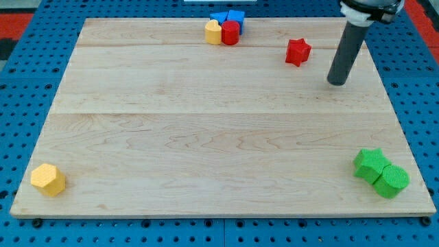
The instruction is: Push the red star into the group of blocks
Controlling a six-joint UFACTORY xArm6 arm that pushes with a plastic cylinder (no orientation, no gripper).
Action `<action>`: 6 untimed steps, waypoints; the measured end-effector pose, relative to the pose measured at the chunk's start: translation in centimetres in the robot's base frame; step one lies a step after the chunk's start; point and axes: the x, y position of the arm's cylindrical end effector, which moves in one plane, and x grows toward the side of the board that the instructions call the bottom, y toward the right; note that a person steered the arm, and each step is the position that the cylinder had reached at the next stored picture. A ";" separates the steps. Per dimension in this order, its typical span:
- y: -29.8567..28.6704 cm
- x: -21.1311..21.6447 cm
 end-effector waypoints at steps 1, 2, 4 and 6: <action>0.2 -2.8; -3.6 -4.7; -9.9 -8.4; -14.2 -11.2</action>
